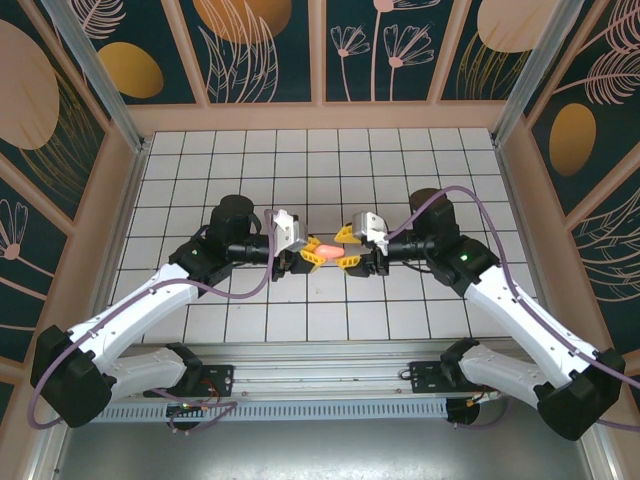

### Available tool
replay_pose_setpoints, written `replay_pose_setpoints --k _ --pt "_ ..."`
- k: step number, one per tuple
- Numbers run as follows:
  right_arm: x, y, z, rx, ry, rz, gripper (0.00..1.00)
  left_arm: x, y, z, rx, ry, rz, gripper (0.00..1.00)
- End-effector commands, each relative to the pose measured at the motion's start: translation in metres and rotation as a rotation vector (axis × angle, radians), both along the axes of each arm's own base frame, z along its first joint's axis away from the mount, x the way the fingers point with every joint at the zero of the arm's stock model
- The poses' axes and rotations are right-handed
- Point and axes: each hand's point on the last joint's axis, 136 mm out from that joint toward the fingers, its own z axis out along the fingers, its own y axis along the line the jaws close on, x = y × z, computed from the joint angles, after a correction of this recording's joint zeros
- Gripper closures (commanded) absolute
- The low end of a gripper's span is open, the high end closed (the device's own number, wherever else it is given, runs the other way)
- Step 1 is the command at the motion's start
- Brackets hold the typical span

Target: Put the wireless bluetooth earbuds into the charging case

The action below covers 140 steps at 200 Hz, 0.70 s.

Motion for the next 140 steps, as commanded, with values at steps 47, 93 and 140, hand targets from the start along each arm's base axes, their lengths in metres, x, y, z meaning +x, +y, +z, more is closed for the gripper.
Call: replay_pose_setpoints --k 47,93,140 --pt "-0.0032 0.0054 0.0103 0.019 -0.011 0.047 0.6 -0.0122 0.0004 0.0187 -0.065 -0.031 -0.054 0.81" --pt "-0.0042 0.0046 0.0094 0.001 -0.016 0.056 0.84 -0.0122 0.0013 0.0186 -0.064 -0.039 -0.048 0.75" --pt "-0.0025 0.004 0.0104 -0.043 -0.04 0.068 0.85 -0.0127 0.0031 0.0145 -0.043 -0.047 -0.045 0.55"
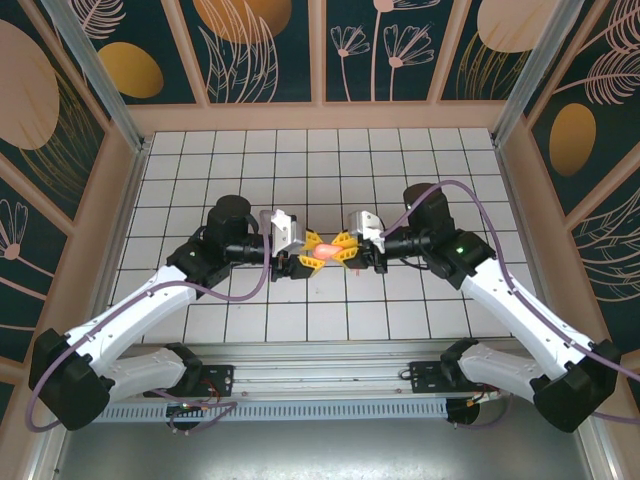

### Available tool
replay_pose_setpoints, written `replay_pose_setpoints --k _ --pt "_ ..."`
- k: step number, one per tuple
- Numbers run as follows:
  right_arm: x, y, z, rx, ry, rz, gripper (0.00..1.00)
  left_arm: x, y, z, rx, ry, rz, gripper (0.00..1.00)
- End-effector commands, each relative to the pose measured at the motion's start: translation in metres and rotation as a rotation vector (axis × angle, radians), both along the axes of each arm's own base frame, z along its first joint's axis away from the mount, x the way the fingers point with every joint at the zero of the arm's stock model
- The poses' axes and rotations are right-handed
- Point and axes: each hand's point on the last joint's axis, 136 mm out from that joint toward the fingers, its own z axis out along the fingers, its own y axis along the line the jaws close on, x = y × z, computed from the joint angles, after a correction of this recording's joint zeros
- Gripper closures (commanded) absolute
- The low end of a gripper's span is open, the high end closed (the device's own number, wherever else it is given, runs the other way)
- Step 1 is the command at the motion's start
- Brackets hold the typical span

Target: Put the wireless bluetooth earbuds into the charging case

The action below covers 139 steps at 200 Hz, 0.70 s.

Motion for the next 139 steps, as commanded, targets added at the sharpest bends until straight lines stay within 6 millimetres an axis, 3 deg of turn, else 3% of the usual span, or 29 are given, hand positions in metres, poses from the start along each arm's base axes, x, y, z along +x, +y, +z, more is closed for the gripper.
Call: replay_pose_setpoints --k 1,53,104,139 --pt "-0.0028 0.0008 0.0106 -0.009 -0.042 0.031 0.85 -0.0077 0.0025 0.0044 -0.01 -0.022 -0.026 0.55" --pt "-0.0038 0.0038 0.0161 0.003 -0.05 0.06 0.84 -0.0081 0.003 0.0003 0.007 -0.016 -0.028 0.56" --pt "-0.0048 0.0051 0.0153 0.006 -0.041 0.072 0.84 -0.0078 0.0017 0.0039 -0.006 -0.014 -0.032 0.63" --pt "-0.0057 0.0055 0.0169 0.014 -0.038 0.076 0.84 -0.0069 0.0017 0.0025 -0.001 -0.012 -0.028 0.74"
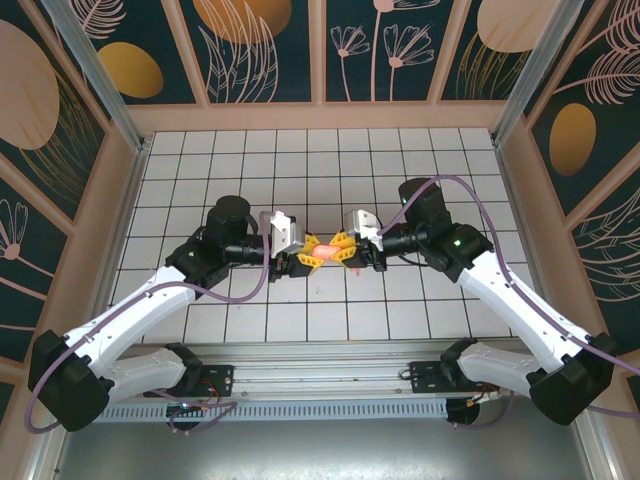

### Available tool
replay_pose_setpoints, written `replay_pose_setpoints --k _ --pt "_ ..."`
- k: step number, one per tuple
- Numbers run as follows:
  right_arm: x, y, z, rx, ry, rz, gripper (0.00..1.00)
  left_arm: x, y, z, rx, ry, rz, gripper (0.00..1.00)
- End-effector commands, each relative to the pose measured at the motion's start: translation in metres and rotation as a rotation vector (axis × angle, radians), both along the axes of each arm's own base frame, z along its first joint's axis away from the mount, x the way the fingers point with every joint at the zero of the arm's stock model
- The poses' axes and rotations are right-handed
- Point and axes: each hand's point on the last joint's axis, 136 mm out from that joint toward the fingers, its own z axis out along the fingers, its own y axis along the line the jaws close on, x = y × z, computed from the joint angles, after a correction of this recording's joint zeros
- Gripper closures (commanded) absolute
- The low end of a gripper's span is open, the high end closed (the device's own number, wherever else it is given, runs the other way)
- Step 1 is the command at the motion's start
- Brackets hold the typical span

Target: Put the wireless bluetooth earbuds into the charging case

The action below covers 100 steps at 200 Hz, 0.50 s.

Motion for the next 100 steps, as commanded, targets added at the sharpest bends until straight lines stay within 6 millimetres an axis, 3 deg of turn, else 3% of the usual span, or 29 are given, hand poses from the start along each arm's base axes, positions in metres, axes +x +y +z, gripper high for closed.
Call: replay_pose_setpoints --k 1,16,43,100 --pt "-0.004 0.003 0.016 0.034 -0.036 0.033 0.84 -0.005 0.0 0.005 -0.014 -0.007 -0.026 0.74" --pt "-0.004 0.002 0.017 0.038 -0.036 0.026 0.81 -0.004 0.0 0.002 -0.004 -0.003 -0.022 0.76" --pt "0.006 0.0 0.021 0.06 -0.037 -0.034 0.69 -0.005 0.001 0.002 0.001 -0.006 -0.025 0.76" --pt "0.022 -0.008 0.026 0.084 -0.012 -0.116 0.66 -0.007 0.0 0.001 0.002 -0.006 -0.037 0.77"
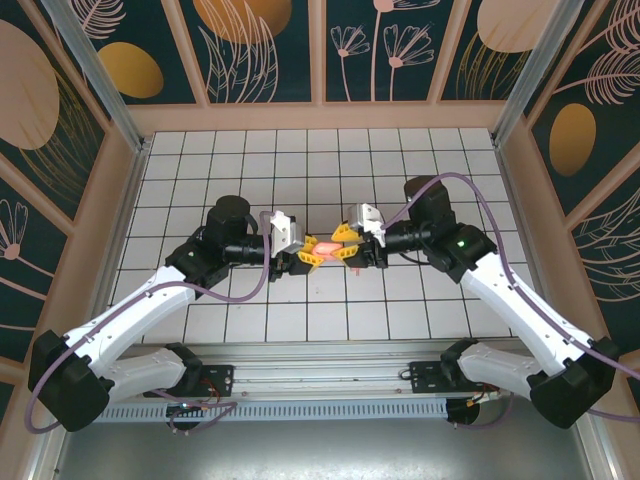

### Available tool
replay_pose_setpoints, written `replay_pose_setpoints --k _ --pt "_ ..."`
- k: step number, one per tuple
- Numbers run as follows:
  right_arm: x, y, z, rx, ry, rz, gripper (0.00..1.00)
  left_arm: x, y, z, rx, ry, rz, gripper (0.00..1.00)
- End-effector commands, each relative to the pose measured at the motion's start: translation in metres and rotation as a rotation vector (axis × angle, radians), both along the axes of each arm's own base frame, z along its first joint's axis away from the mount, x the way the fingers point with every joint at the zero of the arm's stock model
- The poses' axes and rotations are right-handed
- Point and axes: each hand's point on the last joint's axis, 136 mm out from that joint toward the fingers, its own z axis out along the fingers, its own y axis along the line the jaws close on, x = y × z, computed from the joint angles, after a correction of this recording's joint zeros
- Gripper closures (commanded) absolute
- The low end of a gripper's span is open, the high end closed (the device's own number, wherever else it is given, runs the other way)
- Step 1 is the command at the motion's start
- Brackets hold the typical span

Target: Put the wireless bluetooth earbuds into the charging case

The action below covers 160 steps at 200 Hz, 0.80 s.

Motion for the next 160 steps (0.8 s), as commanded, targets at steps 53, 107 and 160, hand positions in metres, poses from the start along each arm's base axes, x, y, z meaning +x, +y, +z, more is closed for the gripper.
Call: replay_pose_setpoints --k 53,107,160 --pt "0.02 -0.006 0.011 0.054 0.005 -0.092 0.66 -0.009 0.0 0.005 -0.019 -0.004 -0.046 0.77" --pt "0.024 -0.016 0.023 0.112 0.03 -0.129 0.6 -0.008 0.0 0.003 -0.087 0.026 -0.01 0.8" --pt "0.045 -0.031 0.024 0.123 0.216 -0.318 0.55 0.006 0.008 -0.015 -0.134 0.082 0.104 0.84"
